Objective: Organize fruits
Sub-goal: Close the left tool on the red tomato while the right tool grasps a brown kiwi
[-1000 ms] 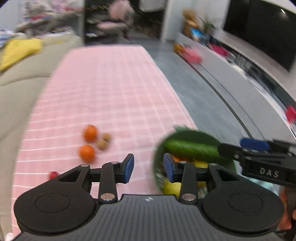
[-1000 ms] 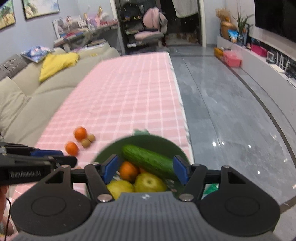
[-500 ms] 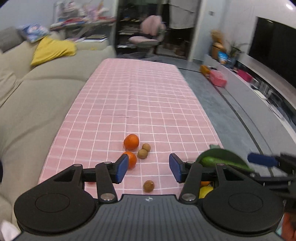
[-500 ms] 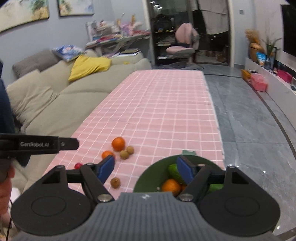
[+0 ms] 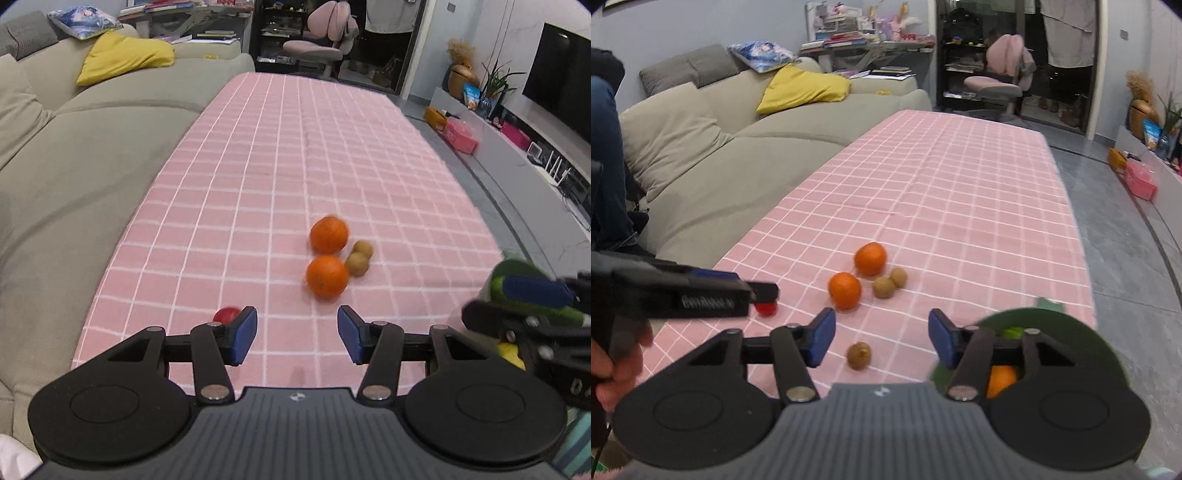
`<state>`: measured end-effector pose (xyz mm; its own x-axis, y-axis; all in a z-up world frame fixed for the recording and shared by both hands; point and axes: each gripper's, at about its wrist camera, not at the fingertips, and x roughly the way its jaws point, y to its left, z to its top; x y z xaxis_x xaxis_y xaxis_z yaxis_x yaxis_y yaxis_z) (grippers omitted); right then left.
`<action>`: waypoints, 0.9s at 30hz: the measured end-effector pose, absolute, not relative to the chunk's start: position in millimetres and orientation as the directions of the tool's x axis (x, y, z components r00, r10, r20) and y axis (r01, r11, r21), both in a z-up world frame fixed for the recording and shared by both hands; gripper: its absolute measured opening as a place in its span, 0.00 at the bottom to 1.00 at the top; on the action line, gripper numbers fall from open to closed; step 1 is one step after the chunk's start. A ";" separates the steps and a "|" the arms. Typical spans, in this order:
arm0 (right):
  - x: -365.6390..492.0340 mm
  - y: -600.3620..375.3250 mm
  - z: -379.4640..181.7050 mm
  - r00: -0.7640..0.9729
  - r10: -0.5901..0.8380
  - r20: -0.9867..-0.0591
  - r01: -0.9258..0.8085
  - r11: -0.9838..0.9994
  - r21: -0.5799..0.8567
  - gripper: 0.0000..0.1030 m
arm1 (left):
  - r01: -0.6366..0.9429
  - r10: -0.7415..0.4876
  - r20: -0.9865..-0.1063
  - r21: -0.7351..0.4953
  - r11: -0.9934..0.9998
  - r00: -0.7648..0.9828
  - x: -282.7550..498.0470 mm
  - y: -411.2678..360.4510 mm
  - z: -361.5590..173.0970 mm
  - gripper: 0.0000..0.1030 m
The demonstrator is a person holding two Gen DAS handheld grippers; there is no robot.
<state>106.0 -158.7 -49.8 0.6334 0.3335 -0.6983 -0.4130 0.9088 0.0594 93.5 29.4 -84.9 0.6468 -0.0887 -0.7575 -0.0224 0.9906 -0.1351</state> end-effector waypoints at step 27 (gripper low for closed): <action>151.9 -109.3 -142.5 0.496 0.252 -0.831 -0.418 0.908 0.026 0.33 | -0.142 0.018 -0.779 -0.092 0.986 0.627 121.6 59.9 -146.5 0.53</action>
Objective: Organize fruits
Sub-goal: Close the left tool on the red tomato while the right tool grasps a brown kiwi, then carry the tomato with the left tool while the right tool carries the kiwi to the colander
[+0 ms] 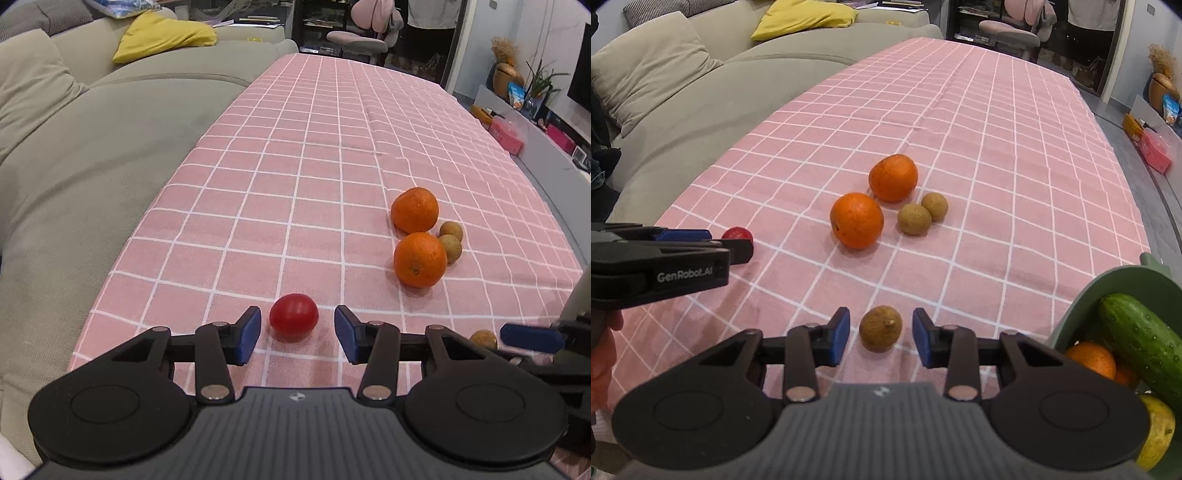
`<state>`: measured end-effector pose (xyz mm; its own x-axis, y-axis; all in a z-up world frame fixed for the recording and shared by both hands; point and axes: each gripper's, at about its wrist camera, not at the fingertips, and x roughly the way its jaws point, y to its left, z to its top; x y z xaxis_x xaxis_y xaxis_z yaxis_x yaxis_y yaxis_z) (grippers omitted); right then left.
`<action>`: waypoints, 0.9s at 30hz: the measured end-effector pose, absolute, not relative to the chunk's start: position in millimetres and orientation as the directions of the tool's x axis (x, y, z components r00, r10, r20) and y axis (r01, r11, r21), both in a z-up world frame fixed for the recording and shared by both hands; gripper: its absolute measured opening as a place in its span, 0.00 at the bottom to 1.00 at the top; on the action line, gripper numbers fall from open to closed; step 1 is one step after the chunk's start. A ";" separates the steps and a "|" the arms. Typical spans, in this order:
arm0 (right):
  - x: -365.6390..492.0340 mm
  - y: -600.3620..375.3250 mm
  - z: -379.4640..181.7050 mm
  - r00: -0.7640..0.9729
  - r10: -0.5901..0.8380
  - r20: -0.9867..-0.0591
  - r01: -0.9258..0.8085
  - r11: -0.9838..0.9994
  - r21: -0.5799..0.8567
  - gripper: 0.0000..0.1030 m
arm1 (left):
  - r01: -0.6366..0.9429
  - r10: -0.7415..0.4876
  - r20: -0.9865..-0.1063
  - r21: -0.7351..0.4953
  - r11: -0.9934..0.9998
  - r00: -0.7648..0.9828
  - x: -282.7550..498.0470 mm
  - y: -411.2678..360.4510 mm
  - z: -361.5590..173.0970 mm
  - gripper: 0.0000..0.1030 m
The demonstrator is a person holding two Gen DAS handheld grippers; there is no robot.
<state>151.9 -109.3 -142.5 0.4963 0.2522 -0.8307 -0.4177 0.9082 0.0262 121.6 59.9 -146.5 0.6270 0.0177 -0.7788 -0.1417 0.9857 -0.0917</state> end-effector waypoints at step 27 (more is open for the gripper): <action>144.8 -109.4 -124.9 0.529 0.301 -0.794 -0.450 0.892 0.039 0.23 | -0.152 -0.049 -0.740 -0.201 0.968 0.671 121.5 64.6 -119.4 0.32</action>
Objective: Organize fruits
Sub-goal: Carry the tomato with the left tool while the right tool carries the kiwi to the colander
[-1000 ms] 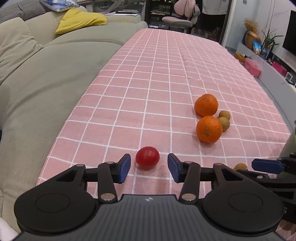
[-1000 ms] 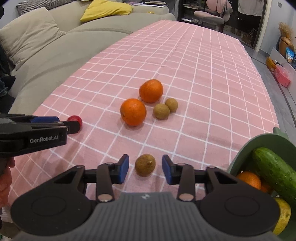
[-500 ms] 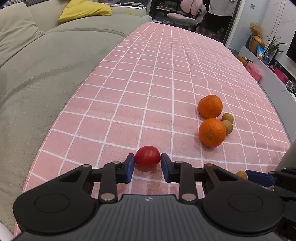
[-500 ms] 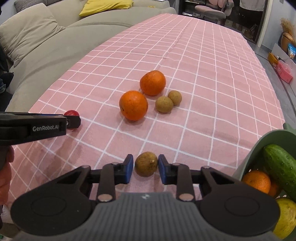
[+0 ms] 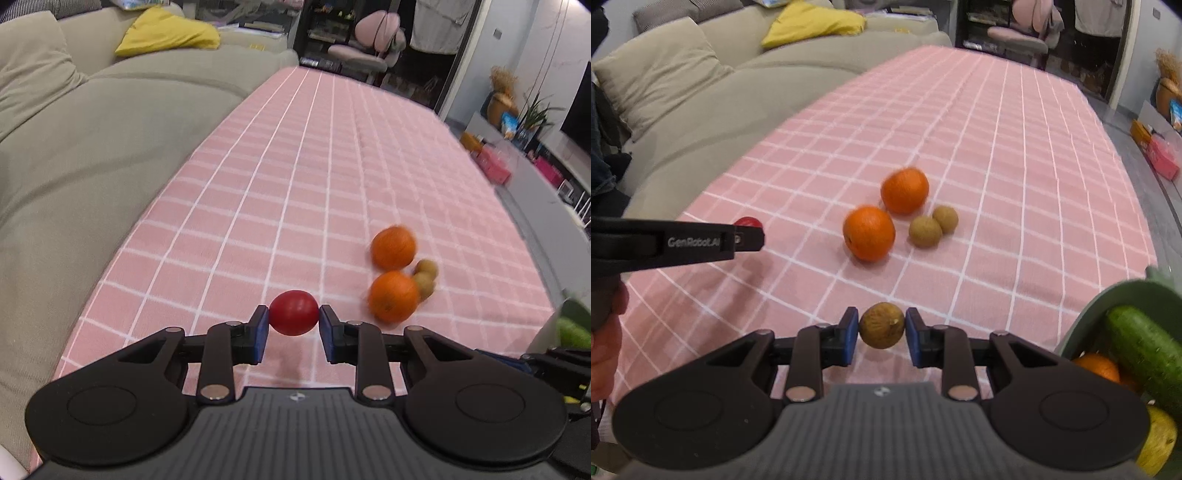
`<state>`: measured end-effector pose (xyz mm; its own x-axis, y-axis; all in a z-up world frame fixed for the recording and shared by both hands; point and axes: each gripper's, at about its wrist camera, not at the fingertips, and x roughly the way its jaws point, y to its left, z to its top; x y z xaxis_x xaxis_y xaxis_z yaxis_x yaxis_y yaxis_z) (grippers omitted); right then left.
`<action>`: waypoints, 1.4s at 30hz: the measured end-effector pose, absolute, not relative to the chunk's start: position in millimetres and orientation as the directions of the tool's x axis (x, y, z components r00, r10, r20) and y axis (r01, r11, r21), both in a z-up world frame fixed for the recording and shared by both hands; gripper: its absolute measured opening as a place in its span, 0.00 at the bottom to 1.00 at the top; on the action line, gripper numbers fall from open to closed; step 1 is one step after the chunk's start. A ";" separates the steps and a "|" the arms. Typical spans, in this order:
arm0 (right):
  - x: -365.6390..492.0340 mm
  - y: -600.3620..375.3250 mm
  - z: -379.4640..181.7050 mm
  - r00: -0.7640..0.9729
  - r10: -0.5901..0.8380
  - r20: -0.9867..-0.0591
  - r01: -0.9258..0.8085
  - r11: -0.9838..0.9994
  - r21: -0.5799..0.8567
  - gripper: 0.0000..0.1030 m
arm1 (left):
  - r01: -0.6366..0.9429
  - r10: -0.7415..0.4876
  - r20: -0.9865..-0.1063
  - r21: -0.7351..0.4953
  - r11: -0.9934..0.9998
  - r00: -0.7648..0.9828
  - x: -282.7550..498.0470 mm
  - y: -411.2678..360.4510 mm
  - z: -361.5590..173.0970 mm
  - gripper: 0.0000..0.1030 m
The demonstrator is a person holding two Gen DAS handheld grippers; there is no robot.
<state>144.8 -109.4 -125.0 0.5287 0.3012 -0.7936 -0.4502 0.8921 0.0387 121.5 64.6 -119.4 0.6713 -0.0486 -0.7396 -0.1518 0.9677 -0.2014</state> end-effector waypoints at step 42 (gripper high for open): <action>90.6 -263.1 -60.7 0.510 0.165 -0.844 -0.312 0.950 -0.003 0.23 | 0.432 -0.541 -0.762 -0.379 0.818 0.356 114.2 -116.3 -73.2 0.32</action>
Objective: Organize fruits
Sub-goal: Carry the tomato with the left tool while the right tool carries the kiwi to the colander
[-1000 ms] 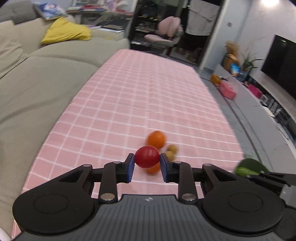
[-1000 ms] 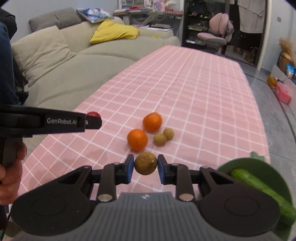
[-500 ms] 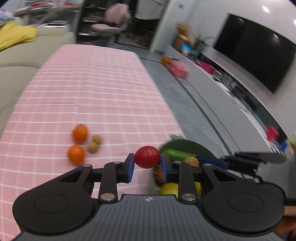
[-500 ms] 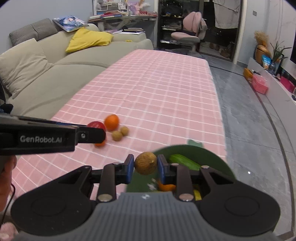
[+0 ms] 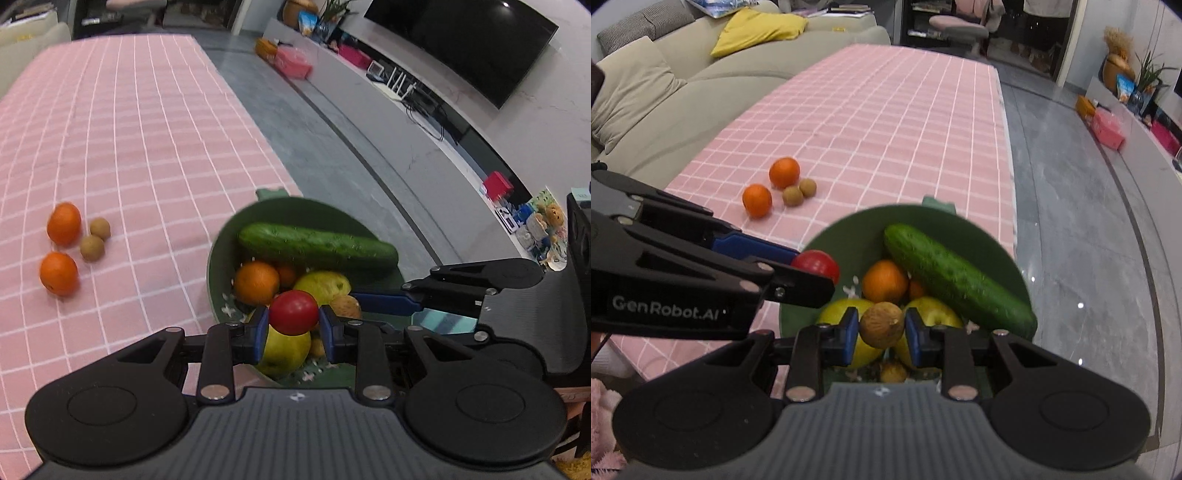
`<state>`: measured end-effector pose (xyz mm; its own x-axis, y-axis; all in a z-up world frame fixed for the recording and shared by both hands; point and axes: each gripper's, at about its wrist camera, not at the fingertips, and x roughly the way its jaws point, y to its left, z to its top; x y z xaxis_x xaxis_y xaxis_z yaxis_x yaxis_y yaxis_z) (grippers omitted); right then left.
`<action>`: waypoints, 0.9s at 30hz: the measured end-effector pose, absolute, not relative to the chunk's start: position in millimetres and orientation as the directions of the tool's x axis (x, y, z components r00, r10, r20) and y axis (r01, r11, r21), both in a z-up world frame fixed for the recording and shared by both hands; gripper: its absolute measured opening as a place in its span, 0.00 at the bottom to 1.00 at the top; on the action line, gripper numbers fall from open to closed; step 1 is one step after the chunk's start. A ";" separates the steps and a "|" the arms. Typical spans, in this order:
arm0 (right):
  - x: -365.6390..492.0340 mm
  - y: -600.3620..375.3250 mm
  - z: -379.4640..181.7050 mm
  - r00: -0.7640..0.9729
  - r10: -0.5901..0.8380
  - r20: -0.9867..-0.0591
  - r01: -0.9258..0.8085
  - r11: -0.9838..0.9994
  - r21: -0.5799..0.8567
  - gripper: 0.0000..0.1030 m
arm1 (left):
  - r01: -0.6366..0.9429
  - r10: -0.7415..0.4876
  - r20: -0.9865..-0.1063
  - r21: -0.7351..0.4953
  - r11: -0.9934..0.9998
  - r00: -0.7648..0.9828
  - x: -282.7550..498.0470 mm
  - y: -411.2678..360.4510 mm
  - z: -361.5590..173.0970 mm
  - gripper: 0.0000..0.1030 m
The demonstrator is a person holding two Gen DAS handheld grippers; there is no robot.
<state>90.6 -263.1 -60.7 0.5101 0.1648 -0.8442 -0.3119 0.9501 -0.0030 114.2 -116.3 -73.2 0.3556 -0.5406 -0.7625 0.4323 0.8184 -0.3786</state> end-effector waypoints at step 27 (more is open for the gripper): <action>104.4 -289.4 -104.4 0.273 0.206 -0.940 -0.221 0.964 0.147 0.23 | 0.340 -0.574 -0.811 -0.511 0.789 0.112 132.9 -143.8 -113.0 0.32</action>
